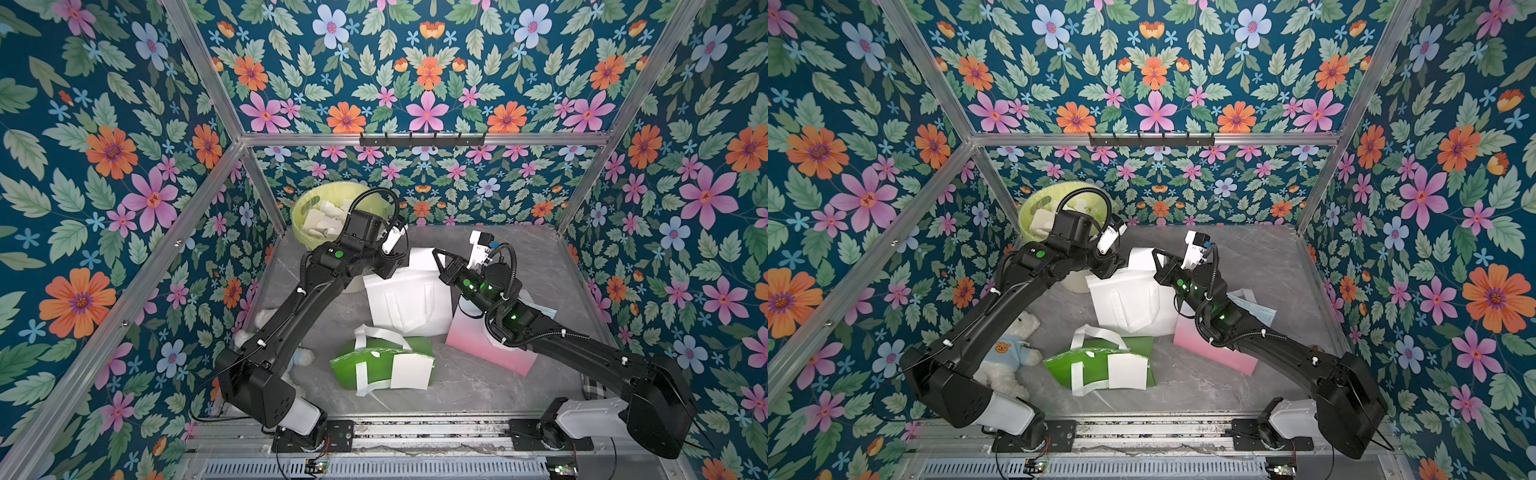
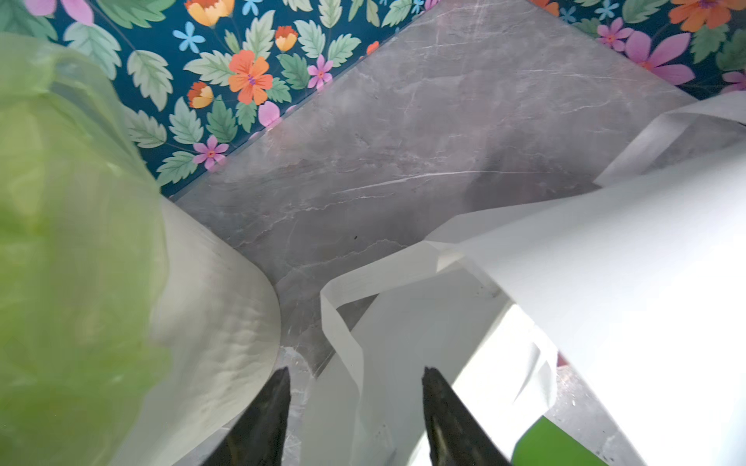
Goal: Shred takeout receipts and throw away
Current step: Tear off the takeout receipt from the takeout bag.
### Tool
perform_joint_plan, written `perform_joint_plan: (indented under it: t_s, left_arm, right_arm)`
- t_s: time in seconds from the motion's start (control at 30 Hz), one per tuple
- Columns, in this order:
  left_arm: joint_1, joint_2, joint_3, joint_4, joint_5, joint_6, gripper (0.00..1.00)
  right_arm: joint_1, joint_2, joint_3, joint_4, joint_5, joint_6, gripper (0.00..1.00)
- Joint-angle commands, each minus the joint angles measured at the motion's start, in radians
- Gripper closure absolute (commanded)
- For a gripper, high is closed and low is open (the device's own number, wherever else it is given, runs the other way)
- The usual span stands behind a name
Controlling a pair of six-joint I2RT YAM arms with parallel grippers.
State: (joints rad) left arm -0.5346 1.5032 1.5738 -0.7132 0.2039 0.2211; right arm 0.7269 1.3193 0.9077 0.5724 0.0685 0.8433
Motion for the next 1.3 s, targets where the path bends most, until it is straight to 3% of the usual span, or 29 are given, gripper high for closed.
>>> perform_joint_plan:
  t_s: [0.0,0.17,0.33,0.4,0.5,0.9,1.27]
  left_arm:
    - [-0.001,0.002,-0.004,-0.014,0.096,0.058,0.44]
    - [-0.001,0.03,-0.012,-0.038,0.131,0.105,0.44]
    - [-0.001,0.06,-0.009,-0.049,0.117,0.124,0.52]
    - [-0.001,0.064,-0.013,-0.047,0.109,0.124,0.66]
    - [-0.001,0.067,-0.021,-0.043,0.079,0.123,0.99]
    - [0.0,0.043,-0.077,-0.028,0.012,0.165,1.0]
    - [-0.002,0.037,-0.058,-0.043,0.054,0.172,1.0]
  right_arm:
    - [-0.003,0.002,0.005,0.078,-0.016,0.011,1.0]
    - [-0.006,0.004,0.007,0.083,-0.025,0.013,1.0]
    - [-0.008,0.003,0.006,0.085,-0.027,0.014,1.0]
    - [-0.01,0.005,0.004,0.088,-0.027,0.017,1.0]
    - [-0.013,0.008,0.004,0.089,-0.022,0.017,1.0]
    - [-0.102,0.02,-0.022,0.105,0.065,0.038,1.0]
    - [-0.197,0.045,-0.001,0.168,-0.095,0.015,1.0]
